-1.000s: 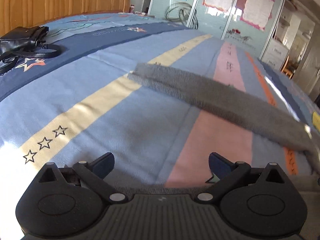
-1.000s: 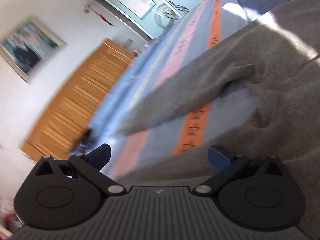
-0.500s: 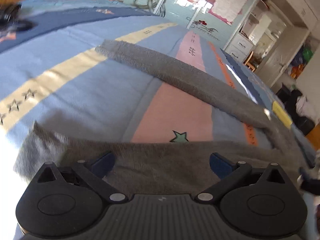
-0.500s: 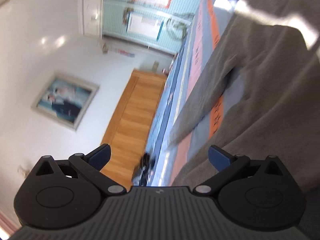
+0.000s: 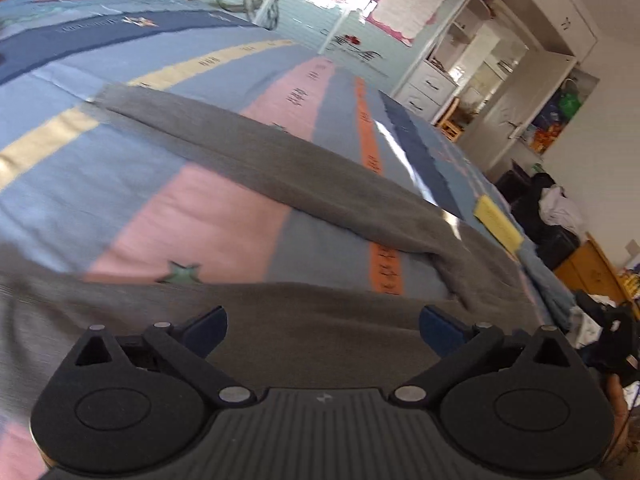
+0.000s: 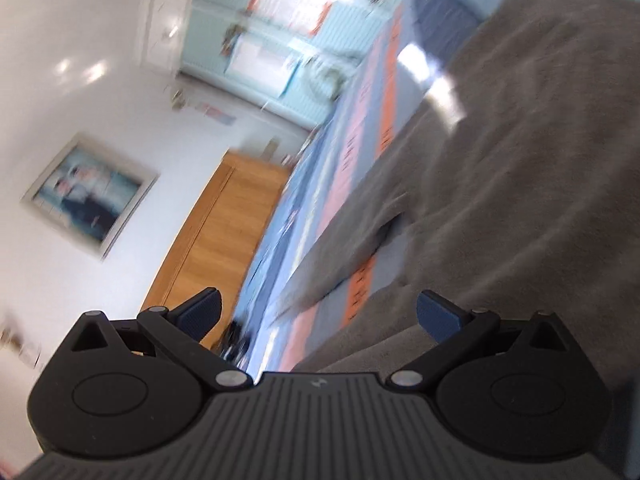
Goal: Fold clothes
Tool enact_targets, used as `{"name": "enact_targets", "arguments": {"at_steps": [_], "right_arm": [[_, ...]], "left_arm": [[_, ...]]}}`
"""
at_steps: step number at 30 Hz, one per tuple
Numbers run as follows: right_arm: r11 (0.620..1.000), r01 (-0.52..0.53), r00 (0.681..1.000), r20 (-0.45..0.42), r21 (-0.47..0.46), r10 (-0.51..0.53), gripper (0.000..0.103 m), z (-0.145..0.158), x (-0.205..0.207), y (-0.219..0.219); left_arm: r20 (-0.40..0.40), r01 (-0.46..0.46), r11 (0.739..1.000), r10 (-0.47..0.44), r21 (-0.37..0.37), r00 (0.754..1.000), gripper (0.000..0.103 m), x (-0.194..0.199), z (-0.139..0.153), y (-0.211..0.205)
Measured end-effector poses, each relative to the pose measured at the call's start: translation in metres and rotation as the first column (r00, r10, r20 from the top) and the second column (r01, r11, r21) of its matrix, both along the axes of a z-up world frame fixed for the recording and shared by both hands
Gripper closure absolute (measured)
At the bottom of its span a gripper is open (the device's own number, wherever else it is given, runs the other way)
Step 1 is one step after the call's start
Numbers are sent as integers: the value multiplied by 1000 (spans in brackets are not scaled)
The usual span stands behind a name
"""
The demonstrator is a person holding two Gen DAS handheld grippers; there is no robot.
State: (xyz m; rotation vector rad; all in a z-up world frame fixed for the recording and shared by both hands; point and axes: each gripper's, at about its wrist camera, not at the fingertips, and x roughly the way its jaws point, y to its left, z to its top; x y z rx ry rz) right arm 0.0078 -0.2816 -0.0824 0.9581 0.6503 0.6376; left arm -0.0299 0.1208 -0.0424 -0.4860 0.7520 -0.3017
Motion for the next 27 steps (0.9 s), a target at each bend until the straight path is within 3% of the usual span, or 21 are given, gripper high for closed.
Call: {"name": "enact_targets", "arguments": {"at_steps": [4, 6, 9, 11, 13, 17, 21, 23, 26, 27], "right_arm": [[985, -84, 995, -65, -148, 75, 0, 12, 29, 24], [965, -137, 988, -108, -223, 115, 0, 18, 44, 36], [912, -215, 968, -200, -349, 152, 0, -5, 78, 49], [920, -183, 977, -171, -347, 130, 3, -9, 99, 49], [915, -104, 988, -148, -389, 50, 15, -7, 118, 47], [912, -71, 996, -80, -404, 42, 8, -5, 121, 48], [938, -141, 989, 0, -316, 149, 5, 12, 89, 50], [920, -243, 967, -4, -307, 254, 3, 18, 77, 66], [841, -385, 923, -147, -381, 356, 1, 2, 83, 105], [821, -391, 920, -150, -416, 362, 2, -6, 91, 114]], "left_arm": [[-66, 33, 999, -35, -41, 997, 1, 13, -27, -49], [-10, 45, 999, -45, 7, 999, 1, 7, -36, -62], [21, 78, 995, -80, 67, 997, 1, 4, -37, -67], [22, 83, 996, -84, 41, 996, 1, 4, -38, -62], [24, 93, 996, -94, 11, 995, 1, 4, -39, -55], [34, 105, 994, -104, -30, 994, 1, 2, -42, -47], [40, 115, 993, -114, -17, 993, 1, 1, -43, -50], [44, 120, 993, -119, -3, 992, 1, 0, -43, -52], [50, 132, 990, -134, 38, 990, 1, -1, -41, -59], [50, 134, 990, -136, 41, 989, 1, -1, -41, -59]]}}
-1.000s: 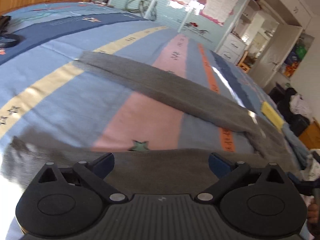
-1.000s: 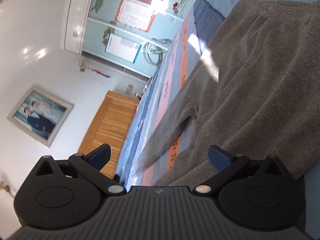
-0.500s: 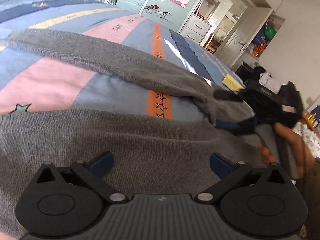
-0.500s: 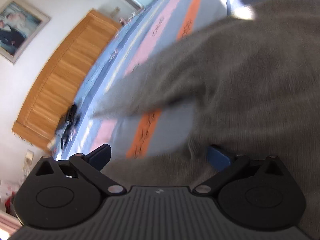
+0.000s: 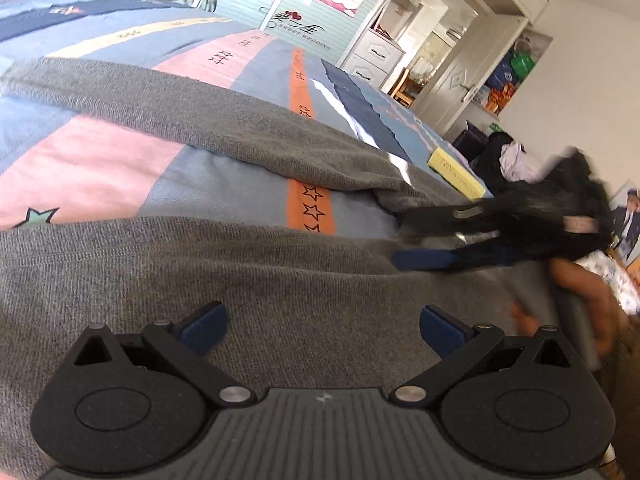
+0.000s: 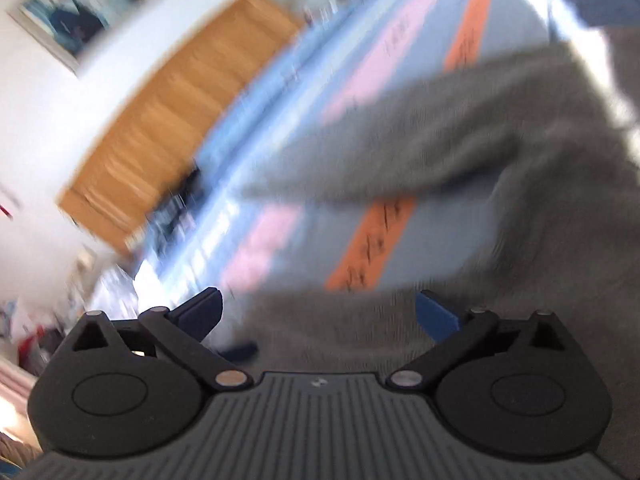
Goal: Fold clothes
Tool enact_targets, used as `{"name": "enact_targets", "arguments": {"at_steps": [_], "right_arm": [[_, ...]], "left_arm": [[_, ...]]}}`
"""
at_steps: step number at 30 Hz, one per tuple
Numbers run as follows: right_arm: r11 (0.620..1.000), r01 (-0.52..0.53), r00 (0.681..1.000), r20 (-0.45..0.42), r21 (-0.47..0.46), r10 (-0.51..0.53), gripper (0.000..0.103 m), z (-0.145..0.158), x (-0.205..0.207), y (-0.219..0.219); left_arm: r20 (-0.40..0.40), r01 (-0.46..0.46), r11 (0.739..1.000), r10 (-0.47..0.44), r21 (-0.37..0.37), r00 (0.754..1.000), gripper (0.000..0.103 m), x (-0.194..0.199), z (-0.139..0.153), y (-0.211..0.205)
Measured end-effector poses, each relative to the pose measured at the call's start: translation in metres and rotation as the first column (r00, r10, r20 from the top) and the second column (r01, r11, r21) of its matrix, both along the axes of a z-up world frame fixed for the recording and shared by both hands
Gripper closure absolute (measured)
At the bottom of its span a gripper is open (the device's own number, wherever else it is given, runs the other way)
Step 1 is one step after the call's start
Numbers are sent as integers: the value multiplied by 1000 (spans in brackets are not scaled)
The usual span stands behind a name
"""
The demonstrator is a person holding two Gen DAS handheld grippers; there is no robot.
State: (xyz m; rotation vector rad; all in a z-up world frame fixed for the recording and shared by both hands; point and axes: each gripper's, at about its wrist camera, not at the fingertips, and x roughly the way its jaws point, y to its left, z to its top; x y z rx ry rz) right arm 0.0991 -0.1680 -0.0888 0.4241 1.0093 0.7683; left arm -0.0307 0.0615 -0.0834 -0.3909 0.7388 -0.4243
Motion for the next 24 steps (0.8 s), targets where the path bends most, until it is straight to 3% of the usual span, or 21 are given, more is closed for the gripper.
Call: {"name": "enact_targets", "arguments": {"at_steps": [4, 5, 8, 10, 12, 13, 14, 16, 18, 20, 21, 23, 24], "right_arm": [[982, 188, 980, 63, -11, -187, 12, 0, 31, -11], [980, 198, 978, 55, 34, -200, 11, -1, 32, -15], [975, 92, 993, 59, 202, -106, 10, 13, 11, -17], [978, -25, 999, 43, 209, 17, 5, 18, -6, -2], [988, -103, 995, 2, 116, 103, 5, 12, -10, 19], [995, -96, 995, 2, 36, 96, 9, 3, -4, 27], [994, -87, 996, 27, 59, 85, 10, -2, 5, 27], [989, 45, 999, -5, 142, -45, 17, -7, 30, 13], [982, 107, 994, 19, 155, -112, 15, 0, 38, 10], [961, 61, 998, 9, 268, -65, 13, 8, 25, 8], [959, 25, 999, 14, 281, -30, 11, 11, 13, 11], [961, -27, 1000, 7, 274, 26, 5, 11, -8, 18], [978, -8, 1000, -21, 207, 12, 5, 4, -16, 21]], "left_arm": [[-10, -4, 1000, 4, -25, 1000, 1, 1, 0, 3], [-14, -6, 999, 5, -37, 1000, 1, 1, 0, 5], [-18, -2, 998, 1, -56, 1000, 1, 3, -2, 8], [-15, 4, 999, -5, -53, 1000, 1, 2, -2, 7], [-9, 11, 999, -12, -38, 1000, 1, 1, -2, 6], [-7, 14, 1000, -14, -28, 1000, 1, 0, -2, 4], [-6, 17, 1000, -17, -18, 1000, 1, 0, -2, 3], [-6, 13, 1000, -13, -22, 1000, 1, -1, -1, 4], [-14, 10, 999, -11, -47, 1000, 1, 0, -2, 8], [-21, 7, 997, -9, -73, 1000, 1, 2, -3, 12], [-26, 5, 996, -7, -84, 1000, 1, 2, -3, 13], [-27, 5, 996, -7, -86, 1000, 1, 3, -3, 13], [-27, 7, 997, -9, -80, 1000, 1, 3, -3, 12]]}}
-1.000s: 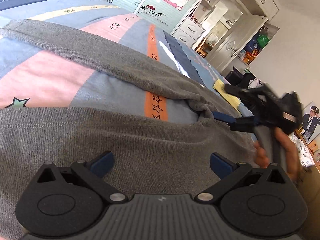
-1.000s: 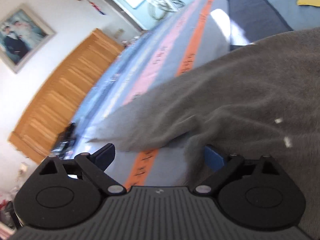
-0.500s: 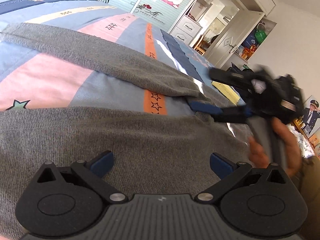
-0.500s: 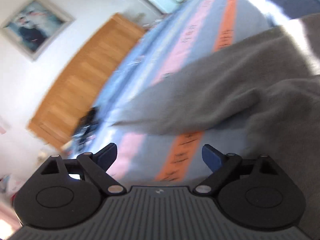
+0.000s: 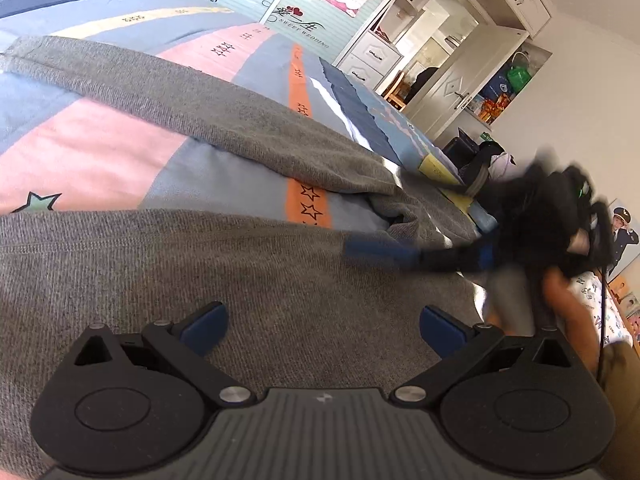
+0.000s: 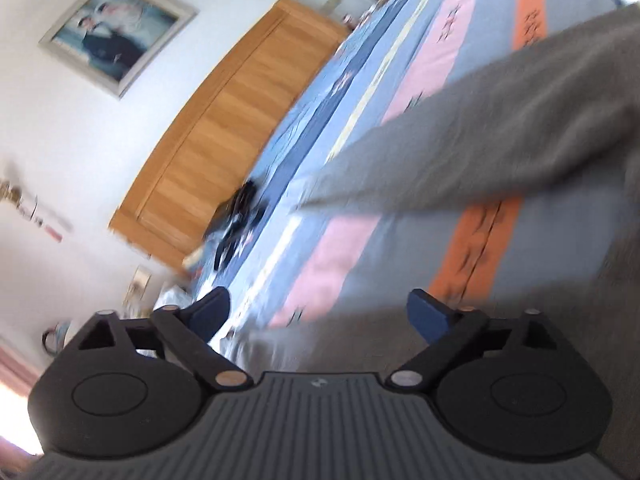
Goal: Fold clothes
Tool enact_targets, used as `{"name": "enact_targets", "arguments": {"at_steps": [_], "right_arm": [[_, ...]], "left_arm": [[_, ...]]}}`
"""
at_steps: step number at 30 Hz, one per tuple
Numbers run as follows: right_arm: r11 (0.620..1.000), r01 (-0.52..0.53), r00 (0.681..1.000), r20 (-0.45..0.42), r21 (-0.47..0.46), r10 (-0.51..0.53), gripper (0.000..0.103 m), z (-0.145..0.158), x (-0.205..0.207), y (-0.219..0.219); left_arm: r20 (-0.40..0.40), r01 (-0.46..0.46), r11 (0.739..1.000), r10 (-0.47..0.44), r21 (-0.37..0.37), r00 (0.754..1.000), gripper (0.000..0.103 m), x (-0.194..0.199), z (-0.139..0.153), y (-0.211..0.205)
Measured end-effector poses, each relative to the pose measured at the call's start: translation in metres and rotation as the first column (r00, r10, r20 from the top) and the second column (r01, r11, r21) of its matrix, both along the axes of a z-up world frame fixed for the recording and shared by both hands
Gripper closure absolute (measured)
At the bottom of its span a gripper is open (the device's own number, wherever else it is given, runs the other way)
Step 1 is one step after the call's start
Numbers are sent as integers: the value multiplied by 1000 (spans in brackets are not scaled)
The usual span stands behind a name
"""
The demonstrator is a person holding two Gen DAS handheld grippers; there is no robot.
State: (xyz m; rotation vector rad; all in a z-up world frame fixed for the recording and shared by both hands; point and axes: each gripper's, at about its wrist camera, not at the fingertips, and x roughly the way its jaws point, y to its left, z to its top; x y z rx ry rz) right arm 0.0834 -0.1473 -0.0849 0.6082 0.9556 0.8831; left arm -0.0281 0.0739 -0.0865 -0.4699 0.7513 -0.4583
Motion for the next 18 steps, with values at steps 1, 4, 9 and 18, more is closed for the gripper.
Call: {"name": "enact_targets", "arguments": {"at_steps": [1, 4, 9, 18], "right_arm": [[997, 36, 999, 6, -63, -36, 15, -4, -4, 2], [982, 188, 982, 20, 32, -188, 17, -3, -23, -37], [852, 461, 879, 7, 248, -477, 5, 3, -70, -125], [657, 752, 659, -15, 52, -752, 4, -3, -129, -217]], "left_arm": [[2, 1, 1000, -1, 5, 1000, 1, -1, 0, -1], [4, -1, 1000, 1, -1, 1000, 1, -2, 1, 1], [-21, -34, 998, 33, -56, 999, 1, 0, -1, 7], [-54, -115, 992, 112, -54, 992, 1, 5, 2, 0]]}}
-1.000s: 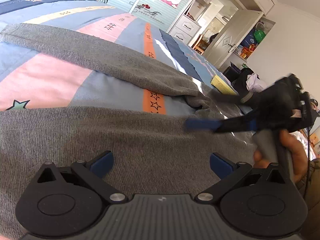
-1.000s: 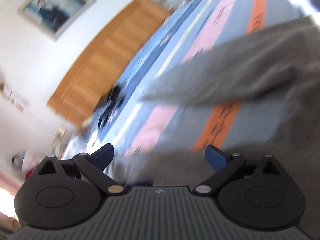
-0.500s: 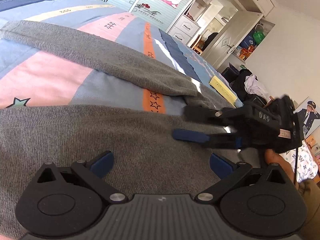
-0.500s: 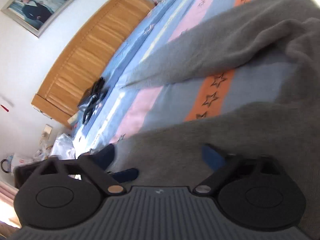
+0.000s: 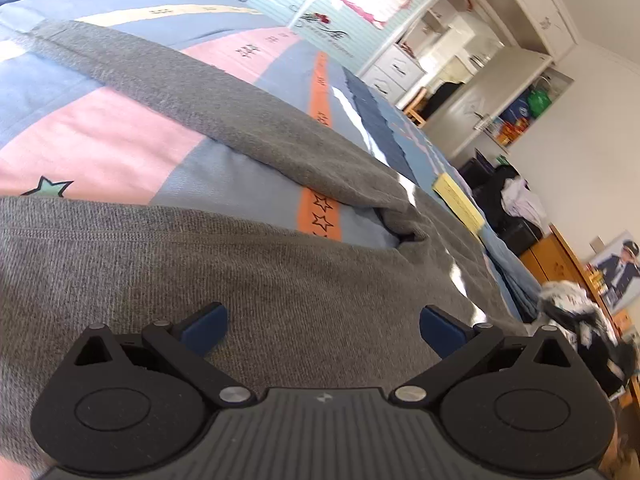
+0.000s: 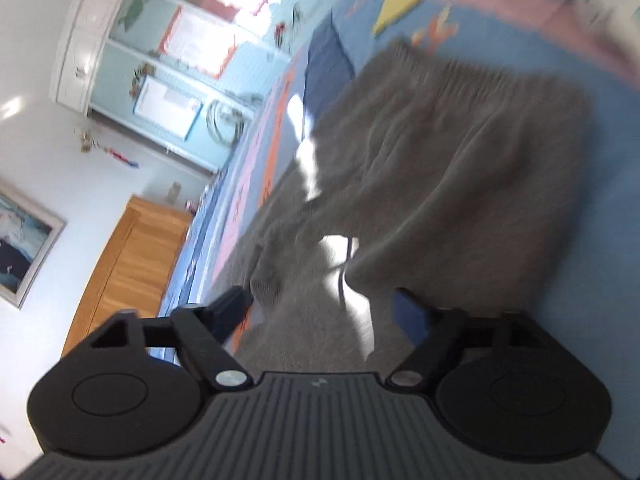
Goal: Fold clothes
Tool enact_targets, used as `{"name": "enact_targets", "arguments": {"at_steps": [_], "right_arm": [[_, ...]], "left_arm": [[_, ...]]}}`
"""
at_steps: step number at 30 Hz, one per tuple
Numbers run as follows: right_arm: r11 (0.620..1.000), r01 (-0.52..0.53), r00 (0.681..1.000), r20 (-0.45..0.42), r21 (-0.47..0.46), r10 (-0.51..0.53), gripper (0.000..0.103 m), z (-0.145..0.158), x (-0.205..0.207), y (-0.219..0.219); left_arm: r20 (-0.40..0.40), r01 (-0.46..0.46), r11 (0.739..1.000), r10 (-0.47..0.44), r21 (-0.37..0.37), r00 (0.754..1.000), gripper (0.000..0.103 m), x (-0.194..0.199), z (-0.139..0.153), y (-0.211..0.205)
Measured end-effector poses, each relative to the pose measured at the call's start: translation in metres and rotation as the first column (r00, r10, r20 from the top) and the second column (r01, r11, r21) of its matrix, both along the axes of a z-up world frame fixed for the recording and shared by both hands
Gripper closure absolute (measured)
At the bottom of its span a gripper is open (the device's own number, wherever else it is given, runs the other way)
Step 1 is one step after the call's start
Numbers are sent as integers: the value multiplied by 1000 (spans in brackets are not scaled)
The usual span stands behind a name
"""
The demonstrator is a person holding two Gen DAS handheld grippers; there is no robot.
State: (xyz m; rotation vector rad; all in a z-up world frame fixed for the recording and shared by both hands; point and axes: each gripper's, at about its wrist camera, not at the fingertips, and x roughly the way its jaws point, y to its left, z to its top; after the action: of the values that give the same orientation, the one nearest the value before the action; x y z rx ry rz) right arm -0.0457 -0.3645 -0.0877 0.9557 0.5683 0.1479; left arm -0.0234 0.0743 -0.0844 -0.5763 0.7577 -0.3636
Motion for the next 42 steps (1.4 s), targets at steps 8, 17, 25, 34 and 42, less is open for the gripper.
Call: {"name": "enact_targets", "arguments": {"at_steps": [8, 17, 25, 34, 42], "right_arm": [[976, 217, 976, -7, 3, -217, 15, -23, -47, -56], [969, 240, 970, 52, -60, -237, 33, -42, -6, -62], [960, 227, 970, 132, -163, -206, 35, -50, -3, -56], [973, 31, 990, 139, -228, 1, 34, -45, -2, -63], [965, 3, 995, 98, -262, 23, 82, -41, 2, -59]], "left_arm": [[-7, -117, 993, 117, -8, 993, 1, 2, 2, -10], [36, -115, 993, 114, 31, 993, 1, 6, 0, -15], [42, -110, 994, 109, 13, 993, 1, 8, -1, -11], [40, -57, 998, 56, 30, 998, 1, 5, 0, -21], [45, -61, 998, 60, 27, 997, 1, 5, -3, -22]]}}
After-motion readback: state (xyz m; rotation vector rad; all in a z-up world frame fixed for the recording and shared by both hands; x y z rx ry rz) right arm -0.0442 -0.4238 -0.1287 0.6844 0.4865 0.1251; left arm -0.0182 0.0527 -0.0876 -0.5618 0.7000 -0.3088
